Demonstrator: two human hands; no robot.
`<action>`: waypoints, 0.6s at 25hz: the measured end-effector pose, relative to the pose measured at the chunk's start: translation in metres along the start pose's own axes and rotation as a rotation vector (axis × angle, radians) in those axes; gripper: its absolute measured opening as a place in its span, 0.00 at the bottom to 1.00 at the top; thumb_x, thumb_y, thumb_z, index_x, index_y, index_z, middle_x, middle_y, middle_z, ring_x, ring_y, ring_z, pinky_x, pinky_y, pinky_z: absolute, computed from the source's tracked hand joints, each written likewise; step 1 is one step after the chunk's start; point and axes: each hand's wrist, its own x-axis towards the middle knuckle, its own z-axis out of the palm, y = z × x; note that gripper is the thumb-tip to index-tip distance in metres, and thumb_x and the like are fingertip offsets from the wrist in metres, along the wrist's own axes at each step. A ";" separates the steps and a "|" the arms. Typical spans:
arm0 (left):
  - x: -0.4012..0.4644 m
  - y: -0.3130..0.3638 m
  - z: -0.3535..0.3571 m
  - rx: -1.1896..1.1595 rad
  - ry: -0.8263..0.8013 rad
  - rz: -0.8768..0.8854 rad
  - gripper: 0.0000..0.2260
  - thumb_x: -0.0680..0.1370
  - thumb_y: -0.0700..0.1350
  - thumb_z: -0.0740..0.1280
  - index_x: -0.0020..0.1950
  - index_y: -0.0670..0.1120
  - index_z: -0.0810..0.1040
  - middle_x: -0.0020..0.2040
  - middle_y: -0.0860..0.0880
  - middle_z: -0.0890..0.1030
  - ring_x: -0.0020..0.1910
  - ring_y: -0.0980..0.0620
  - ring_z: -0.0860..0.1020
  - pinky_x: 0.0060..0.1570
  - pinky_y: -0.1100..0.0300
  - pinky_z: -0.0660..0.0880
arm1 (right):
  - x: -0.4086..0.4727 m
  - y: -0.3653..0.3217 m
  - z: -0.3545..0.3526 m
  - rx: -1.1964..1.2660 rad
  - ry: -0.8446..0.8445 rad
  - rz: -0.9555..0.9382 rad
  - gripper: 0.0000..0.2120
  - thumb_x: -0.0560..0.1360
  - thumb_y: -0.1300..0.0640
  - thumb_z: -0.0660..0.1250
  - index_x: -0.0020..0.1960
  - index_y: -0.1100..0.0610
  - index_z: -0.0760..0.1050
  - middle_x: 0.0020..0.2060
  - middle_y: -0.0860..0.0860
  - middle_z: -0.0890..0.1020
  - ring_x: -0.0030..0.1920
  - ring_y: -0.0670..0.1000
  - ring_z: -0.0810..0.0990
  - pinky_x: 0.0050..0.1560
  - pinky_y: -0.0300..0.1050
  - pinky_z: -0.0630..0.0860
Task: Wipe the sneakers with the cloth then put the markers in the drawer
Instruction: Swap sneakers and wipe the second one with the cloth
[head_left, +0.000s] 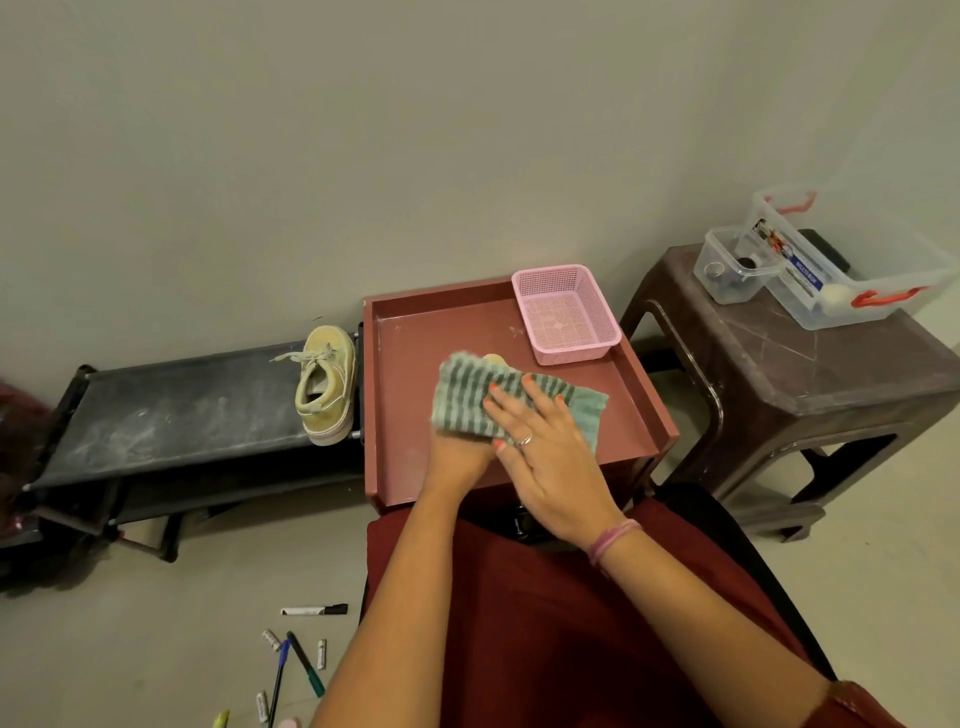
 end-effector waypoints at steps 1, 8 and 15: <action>0.000 0.000 0.000 -0.008 0.002 0.000 0.22 0.70 0.27 0.70 0.58 0.45 0.74 0.51 0.53 0.80 0.44 0.67 0.78 0.46 0.71 0.73 | -0.003 -0.002 0.002 -0.069 0.015 -0.049 0.21 0.81 0.51 0.52 0.73 0.48 0.63 0.73 0.39 0.62 0.76 0.41 0.48 0.75 0.43 0.42; -0.001 -0.003 -0.003 -0.042 0.047 0.010 0.38 0.60 0.39 0.82 0.66 0.50 0.70 0.57 0.56 0.78 0.52 0.70 0.75 0.47 0.75 0.72 | 0.036 0.003 -0.004 1.119 0.160 0.559 0.10 0.80 0.58 0.58 0.51 0.56 0.78 0.44 0.51 0.81 0.41 0.42 0.81 0.43 0.42 0.77; 0.005 -0.013 -0.016 -0.092 0.093 -0.021 0.40 0.58 0.44 0.79 0.68 0.51 0.69 0.59 0.54 0.79 0.54 0.64 0.78 0.50 0.69 0.75 | 0.038 -0.018 0.006 0.512 -0.049 0.219 0.15 0.80 0.55 0.56 0.64 0.49 0.75 0.62 0.38 0.73 0.66 0.35 0.64 0.69 0.35 0.57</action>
